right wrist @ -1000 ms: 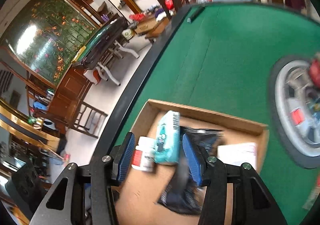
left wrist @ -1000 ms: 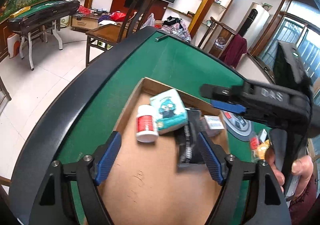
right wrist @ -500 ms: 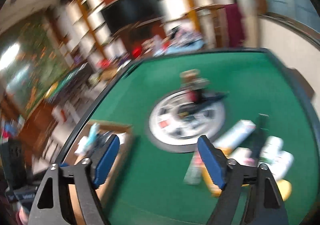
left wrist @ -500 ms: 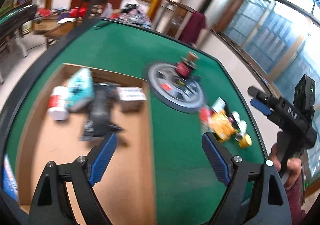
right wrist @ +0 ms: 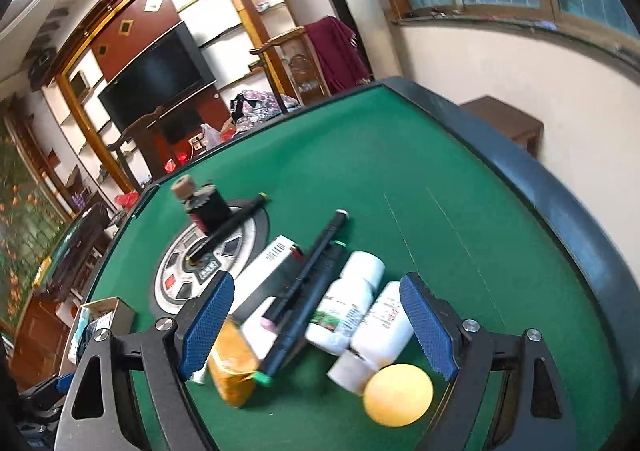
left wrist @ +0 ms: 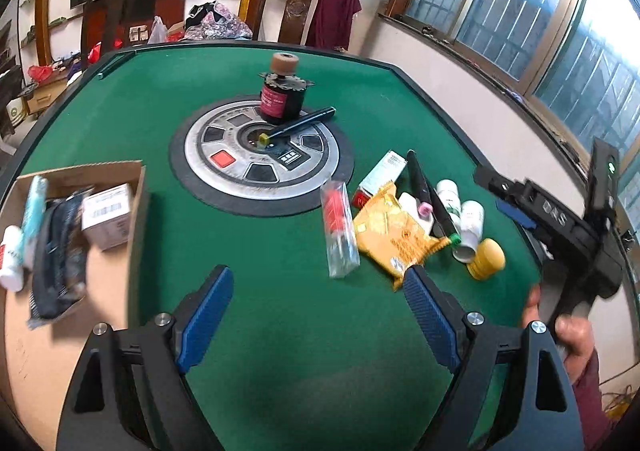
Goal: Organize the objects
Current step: 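Return both tools to the table and grasp the clear candle package with the left tool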
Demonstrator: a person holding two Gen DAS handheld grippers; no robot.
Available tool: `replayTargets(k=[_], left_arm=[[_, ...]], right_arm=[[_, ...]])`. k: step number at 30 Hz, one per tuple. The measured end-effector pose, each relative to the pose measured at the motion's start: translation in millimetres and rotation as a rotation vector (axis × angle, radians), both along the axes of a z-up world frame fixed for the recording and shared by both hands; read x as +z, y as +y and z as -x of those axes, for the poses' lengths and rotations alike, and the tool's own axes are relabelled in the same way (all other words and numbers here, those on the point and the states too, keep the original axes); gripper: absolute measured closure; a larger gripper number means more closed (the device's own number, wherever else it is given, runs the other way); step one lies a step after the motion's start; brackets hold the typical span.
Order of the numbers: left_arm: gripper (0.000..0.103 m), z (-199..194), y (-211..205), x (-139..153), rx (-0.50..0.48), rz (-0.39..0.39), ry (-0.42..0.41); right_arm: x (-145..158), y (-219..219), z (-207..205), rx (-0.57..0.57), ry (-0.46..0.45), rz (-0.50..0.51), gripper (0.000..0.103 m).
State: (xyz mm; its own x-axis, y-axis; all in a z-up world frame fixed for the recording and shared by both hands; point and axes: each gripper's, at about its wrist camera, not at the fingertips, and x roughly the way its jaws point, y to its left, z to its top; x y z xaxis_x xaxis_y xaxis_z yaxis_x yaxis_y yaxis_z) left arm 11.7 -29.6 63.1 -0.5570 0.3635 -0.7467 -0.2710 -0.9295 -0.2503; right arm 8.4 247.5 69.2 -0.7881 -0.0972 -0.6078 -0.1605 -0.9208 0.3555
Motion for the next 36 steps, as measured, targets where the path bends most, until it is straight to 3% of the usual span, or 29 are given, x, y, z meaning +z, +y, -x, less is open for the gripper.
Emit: replayTargets(k=[8,15,18,19,20,26,30,32,36], left_arm=[[0.017,51.1,18.8,-26.6,0.044,-0.060,-0.094],[0.019,65.0,41.0,-40.5,0.016,0.010,-0.088],[0.043,64.9,44.0,-41.9,0.005,0.044,-0.069],[0.060,66.2,43.3,-42.3,0.010,0.059,-0.068],[0.070,67.3,42.0,-43.2,0.015,0.068,-0.071],[0.071,71.9,40.8,-53.0,0.034,0.091,-0.097],[0.070,68.7,50.0,-53.0,0.027,0.153,-0.057],[0.077,63.8,51.7,-52.1,0.011,0.179,-0.046],[0.077,51.7,38.8,-41.8,0.015,0.146,-0.025]], right_arm=[[-17.7,15.9,1.5,-0.011,-0.011,0.083,0.015],[-19.0,12.6,-0.2,0.016,-0.014,0.110,0.014],[-21.0,11.1,-0.1,0.027,-0.021,0.117,0.014],[-21.0,10.6,-0.7,0.028,-0.019,0.115,0.014],[-21.0,9.9,-0.5,0.029,-0.018,0.110,0.014],[-22.9,5.3,0.7,0.040,-0.027,0.106,0.014],[-22.5,1.4,0.4,0.047,-0.022,0.083,0.014],[-23.3,-0.3,1.0,0.047,-0.024,0.069,0.014],[-24.1,-4.1,0.2,0.047,-0.027,0.040,0.014]])
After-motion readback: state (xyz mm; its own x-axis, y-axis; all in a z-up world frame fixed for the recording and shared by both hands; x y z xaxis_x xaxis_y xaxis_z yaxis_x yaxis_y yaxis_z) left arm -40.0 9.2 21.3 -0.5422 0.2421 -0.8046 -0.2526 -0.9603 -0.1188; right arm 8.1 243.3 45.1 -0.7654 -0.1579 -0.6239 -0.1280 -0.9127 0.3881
